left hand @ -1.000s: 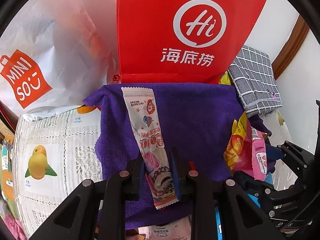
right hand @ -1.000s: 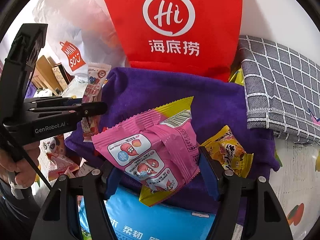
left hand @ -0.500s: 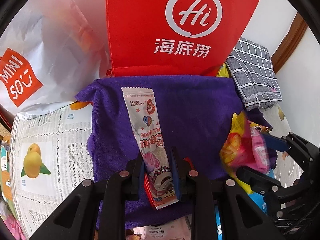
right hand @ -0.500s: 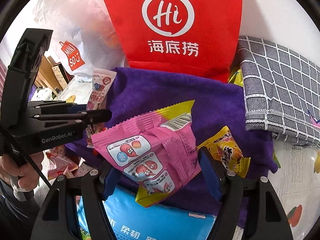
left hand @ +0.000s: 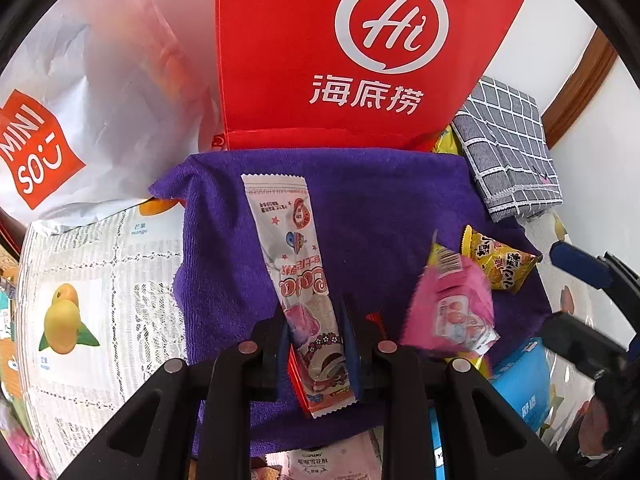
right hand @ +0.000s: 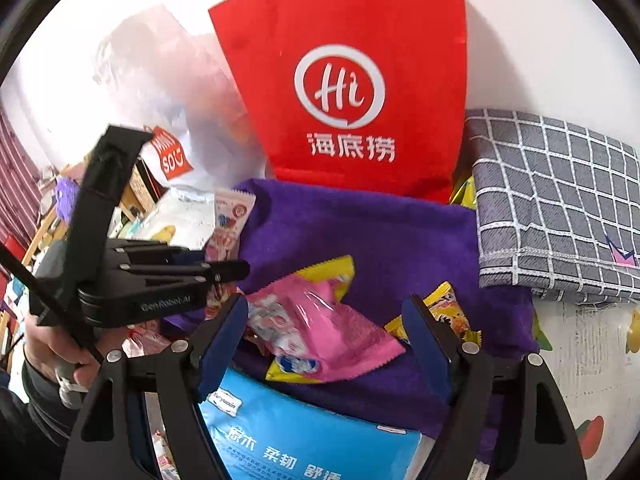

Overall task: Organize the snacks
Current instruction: 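Lower the stick packet onto the towel and open the left gripper while the right withdraws, then move both open grippers back toward the snack pile on the sheet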

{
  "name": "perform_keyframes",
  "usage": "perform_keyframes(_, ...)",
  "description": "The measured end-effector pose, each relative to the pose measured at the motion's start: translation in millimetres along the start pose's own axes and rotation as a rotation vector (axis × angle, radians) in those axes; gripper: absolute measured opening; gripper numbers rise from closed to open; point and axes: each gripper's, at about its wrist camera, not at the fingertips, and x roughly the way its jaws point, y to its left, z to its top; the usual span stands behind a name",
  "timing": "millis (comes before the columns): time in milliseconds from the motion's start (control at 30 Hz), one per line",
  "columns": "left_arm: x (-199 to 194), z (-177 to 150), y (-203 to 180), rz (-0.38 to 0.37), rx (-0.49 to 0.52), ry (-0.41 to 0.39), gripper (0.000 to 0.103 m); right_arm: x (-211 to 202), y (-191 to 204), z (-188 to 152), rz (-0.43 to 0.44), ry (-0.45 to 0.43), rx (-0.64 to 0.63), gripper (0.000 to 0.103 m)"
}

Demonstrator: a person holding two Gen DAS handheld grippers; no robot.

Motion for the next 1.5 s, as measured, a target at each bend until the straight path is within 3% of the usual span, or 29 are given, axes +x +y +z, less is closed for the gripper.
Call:
perform_keyframes(133, -2.5, -0.3, -2.5, -0.005, 0.008, -0.003, 0.023, -8.4, -1.9, 2.8, 0.000, -0.024, 0.019, 0.079)
perform_keyframes(300, -12.1, 0.2, -6.0, 0.008, 0.025, -0.029, 0.047, -20.4, -2.3, 3.7, -0.003, -0.055, 0.033, 0.079)
perform_keyframes(500, -32.9, 1.1, -10.5, -0.002, 0.044, -0.076, 0.056, -27.9, 3.9, 6.6, -0.019, -0.073, 0.061, 0.079)
perform_keyframes(733, -56.8, 0.9, -13.3, 0.003, 0.049, -0.110, 0.056, -40.8, 2.4, -3.5, -0.025, -0.059, 0.151, 0.079)
perform_keyframes(933, -85.6, -12.4, -26.3, 0.001, 0.070, -0.150, 0.056, -77.5, -4.6, -23.1, -0.126, -0.085, 0.220, 0.089)
perform_keyframes(1100, -113.2, -37.0, -30.7, 0.004, 0.077, -0.162, 0.056, -109.4, -0.1, -41.9, -0.242, -0.097, 0.220, 0.092)
perform_keyframes(1500, -167.0, -98.5, -37.3, 0.022, 0.080, -0.183, 0.056, -167.1, 29.2, -99.6, -0.279, -0.187, 0.158, 0.092)
